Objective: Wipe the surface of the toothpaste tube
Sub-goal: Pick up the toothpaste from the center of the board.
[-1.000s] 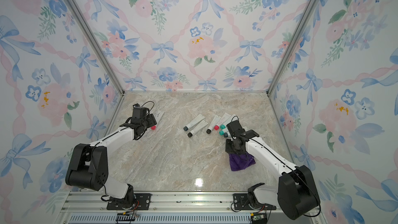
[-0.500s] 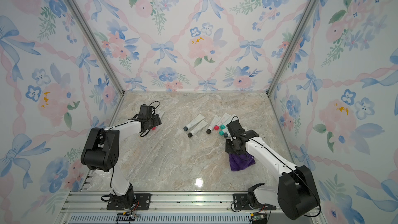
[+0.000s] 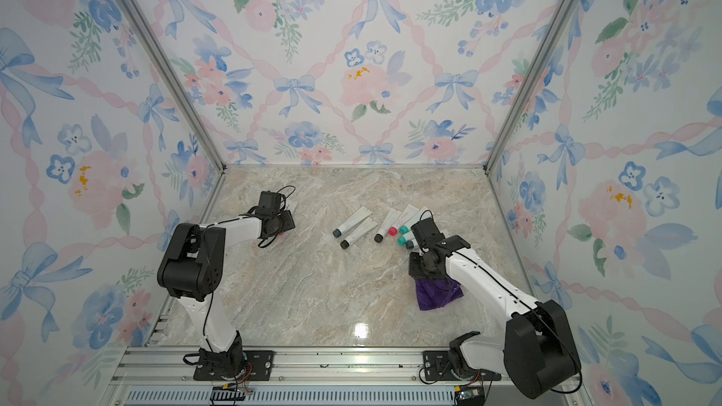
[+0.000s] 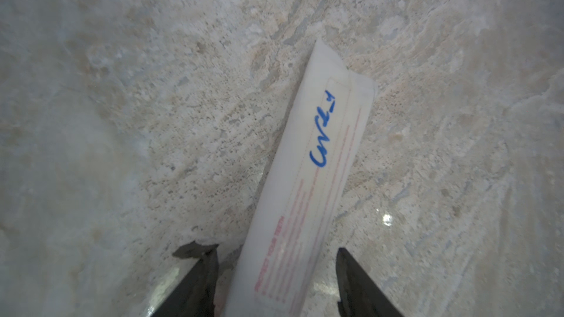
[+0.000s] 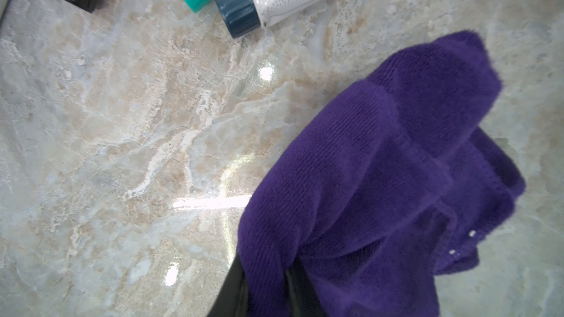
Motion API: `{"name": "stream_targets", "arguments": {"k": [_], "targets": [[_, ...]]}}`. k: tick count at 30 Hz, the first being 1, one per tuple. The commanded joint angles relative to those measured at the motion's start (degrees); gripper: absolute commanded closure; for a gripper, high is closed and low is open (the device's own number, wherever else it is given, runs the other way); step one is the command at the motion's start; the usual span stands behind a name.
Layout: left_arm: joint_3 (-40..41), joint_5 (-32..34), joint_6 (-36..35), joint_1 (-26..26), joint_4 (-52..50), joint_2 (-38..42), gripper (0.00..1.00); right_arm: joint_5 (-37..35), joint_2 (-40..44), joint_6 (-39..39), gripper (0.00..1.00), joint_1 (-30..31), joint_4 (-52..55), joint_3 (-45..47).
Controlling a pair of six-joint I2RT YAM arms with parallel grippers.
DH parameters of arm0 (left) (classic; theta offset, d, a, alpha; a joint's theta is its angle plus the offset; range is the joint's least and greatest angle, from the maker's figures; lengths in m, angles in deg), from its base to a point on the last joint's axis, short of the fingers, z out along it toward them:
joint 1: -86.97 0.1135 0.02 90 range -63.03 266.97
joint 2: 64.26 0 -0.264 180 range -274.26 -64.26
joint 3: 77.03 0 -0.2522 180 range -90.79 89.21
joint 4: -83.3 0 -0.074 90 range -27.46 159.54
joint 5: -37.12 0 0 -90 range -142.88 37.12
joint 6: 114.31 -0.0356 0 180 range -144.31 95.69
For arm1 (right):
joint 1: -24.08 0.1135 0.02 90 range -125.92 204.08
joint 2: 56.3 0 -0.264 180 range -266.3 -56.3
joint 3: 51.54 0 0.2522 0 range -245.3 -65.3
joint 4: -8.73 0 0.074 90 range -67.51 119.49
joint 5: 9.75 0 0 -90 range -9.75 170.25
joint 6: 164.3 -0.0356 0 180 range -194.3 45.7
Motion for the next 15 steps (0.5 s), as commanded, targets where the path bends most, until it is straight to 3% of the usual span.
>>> {"name": "stream_targets", "arguments": {"k": [1, 9, 15], "targets": [[-0.01, -1.46, -0.82, -1.21, -0.89, -1.73, 0.48, 0.75, 1.49, 1.05, 0.80, -0.41, 0.35, 0.37], [2.19, -1.30, -1.43, -3.77, -1.00, -1.20, 0.72, 0.91, 2.18, 1.06, 0.81, -0.35, 0.26, 0.50], [5.19, -1.36, -1.22, -5.37, -0.84, 1.75, 0.81, 1.10, 2.63, 1.07, 0.81, -0.36, 0.27, 0.65]]}}
